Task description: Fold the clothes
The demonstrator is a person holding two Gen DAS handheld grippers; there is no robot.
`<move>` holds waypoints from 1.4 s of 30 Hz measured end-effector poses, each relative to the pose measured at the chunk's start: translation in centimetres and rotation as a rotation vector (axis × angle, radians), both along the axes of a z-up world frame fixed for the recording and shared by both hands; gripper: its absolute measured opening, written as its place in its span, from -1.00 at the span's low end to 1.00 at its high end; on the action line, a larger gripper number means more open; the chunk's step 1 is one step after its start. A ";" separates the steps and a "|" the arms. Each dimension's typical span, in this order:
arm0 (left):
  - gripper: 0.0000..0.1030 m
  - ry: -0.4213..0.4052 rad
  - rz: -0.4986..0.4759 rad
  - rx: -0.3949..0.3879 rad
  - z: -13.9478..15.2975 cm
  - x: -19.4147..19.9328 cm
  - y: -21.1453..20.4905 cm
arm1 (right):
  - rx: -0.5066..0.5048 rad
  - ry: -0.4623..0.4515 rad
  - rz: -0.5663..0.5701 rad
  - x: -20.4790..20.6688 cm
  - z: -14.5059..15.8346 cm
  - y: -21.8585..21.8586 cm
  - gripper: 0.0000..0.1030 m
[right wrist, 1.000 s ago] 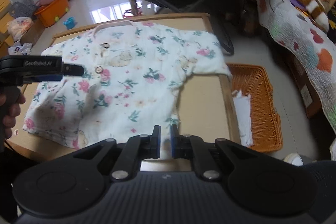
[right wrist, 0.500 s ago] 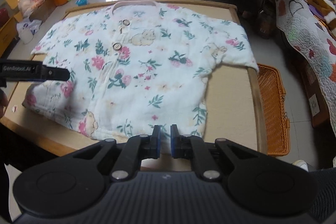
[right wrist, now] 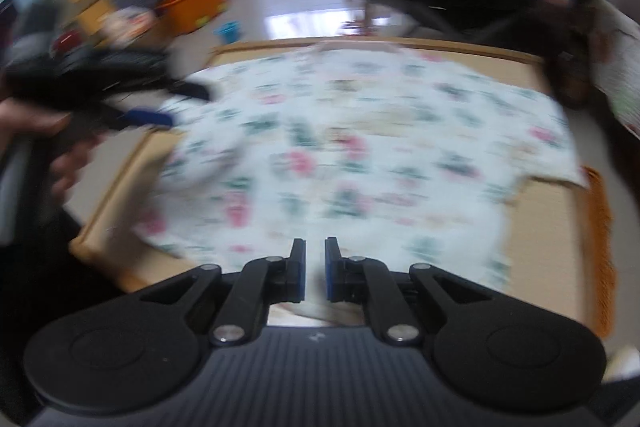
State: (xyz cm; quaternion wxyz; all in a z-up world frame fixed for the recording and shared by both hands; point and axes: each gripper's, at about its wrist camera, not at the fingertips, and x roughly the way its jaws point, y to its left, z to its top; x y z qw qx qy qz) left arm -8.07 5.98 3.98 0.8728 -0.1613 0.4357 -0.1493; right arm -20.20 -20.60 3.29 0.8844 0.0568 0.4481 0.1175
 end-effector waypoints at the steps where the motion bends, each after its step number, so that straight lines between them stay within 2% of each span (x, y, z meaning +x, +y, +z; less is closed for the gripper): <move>1: 0.44 0.002 -0.012 0.000 -0.2 0.4 -0.2 | -0.002 -0.003 0.032 0.4 -0.1 1.0 -0.83; 5: 0.44 0.039 -0.023 0.008 -1.4 1.6 -0.8 | -0.028 0.003 0.107 2.0 -0.8 4.0 -0.83; 9: 0.44 0.014 -0.032 0.013 -2.3 1.9 -0.7 | -0.071 0.049 0.134 2.6 -2.2 5.4 -0.83; 15: 0.44 -0.008 0.016 -0.006 -2.8 2.4 0.6 | -0.034 0.061 0.124 2.2 -2.5 4.5 -0.83; 20: 0.44 -0.004 0.018 -0.012 -2.7 2.6 0.9 | -0.049 0.041 0.132 1.9 -2.6 4.5 -0.83; 24: 0.44 -0.030 0.048 -0.092 -1.5 2.1 2.3 | -0.069 -0.002 0.086 1.4 -2.1 3.9 -0.80; 30: 0.52 -0.092 0.081 -0.143 1.3 1.3 6.5 | -0.039 -0.083 -0.027 -0.2 -0.5 0.6 -0.44; 33: 0.53 -0.093 0.137 -0.199 1.8 0.8 10.1 | -0.041 -0.068 -0.100 -0.9 -0.3 -1.2 -0.36; 36: 0.56 -0.065 0.212 -0.268 1.1 0.0 13.6 | -0.031 -0.045 -0.163 -1.3 -0.4 -2.6 -0.35; 40: 0.58 -0.040 0.305 -0.324 -0.5 -1.0 17.1 | -0.051 -0.020 -0.190 -1.2 -0.5 -2.9 -0.33; 42: 0.58 0.000 0.348 -0.418 -2.0 -1.1 18.4 | -0.071 -0.021 -0.185 -1.4 -0.5 -2.7 -0.33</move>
